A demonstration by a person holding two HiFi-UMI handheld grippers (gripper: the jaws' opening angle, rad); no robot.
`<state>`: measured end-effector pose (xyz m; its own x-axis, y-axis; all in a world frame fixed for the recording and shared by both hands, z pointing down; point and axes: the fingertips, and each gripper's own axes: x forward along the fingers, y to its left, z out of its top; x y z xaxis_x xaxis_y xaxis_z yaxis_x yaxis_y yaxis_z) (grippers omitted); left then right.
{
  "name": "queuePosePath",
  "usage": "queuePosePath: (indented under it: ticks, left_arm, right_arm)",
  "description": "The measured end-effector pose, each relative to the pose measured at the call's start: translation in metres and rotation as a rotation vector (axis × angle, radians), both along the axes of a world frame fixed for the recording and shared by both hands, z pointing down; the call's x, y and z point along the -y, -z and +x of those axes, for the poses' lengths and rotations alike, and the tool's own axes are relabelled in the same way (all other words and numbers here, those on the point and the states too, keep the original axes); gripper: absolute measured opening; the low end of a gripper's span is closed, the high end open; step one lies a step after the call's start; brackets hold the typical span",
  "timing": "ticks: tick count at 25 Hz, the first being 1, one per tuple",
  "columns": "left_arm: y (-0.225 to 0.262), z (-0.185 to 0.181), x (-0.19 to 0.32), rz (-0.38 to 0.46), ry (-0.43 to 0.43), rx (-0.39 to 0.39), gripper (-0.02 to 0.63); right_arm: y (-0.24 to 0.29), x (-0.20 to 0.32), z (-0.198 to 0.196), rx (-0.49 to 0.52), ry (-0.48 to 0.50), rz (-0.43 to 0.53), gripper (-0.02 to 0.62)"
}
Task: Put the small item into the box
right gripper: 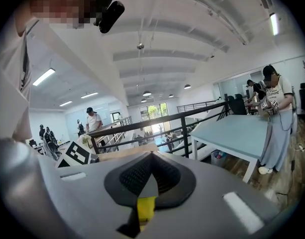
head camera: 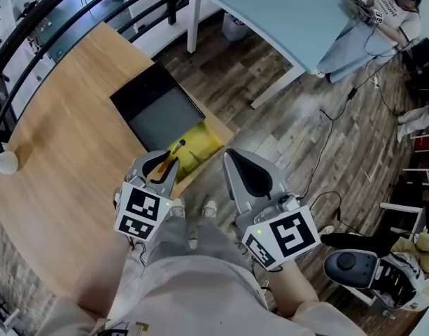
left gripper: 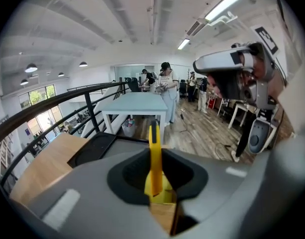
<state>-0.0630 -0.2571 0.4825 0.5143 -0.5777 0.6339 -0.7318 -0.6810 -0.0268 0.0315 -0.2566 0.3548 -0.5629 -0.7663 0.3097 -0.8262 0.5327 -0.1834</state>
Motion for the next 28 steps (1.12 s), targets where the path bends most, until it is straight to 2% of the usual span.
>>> queuePosePath:
  ticks: [11, 15, 19, 24, 28]
  left_arm:
    - [-0.073, 0.019, 0.016, -0.124, -0.048, 0.076, 0.066]
    - [-0.098, 0.028, 0.016, -0.156, -0.088, 0.127, 0.066]
    - [-0.122, 0.033, 0.018, -0.219, -0.113, 0.144, 0.066]
    - [-0.145, 0.036, 0.018, -0.279, -0.163, 0.219, 0.066]
    - [-0.158, 0.047, 0.016, -0.346, -0.217, 0.244, 0.066]
  right_arm:
    - [-0.053, 0.027, -0.006, 0.012, 0.016, -0.085, -0.002]
    - [-0.068, 0.03, -0.003, 0.025, 0.01, -0.12, -0.002]
    - [-0.086, 0.037, -0.005, 0.024, 0.017, -0.153, 0.0]
    - [-0.099, 0.039, -0.006, 0.034, 0.027, -0.191, -0.002]
    - [-0.108, 0.041, -0.002, 0.042, 0.031, -0.207, -0.002]
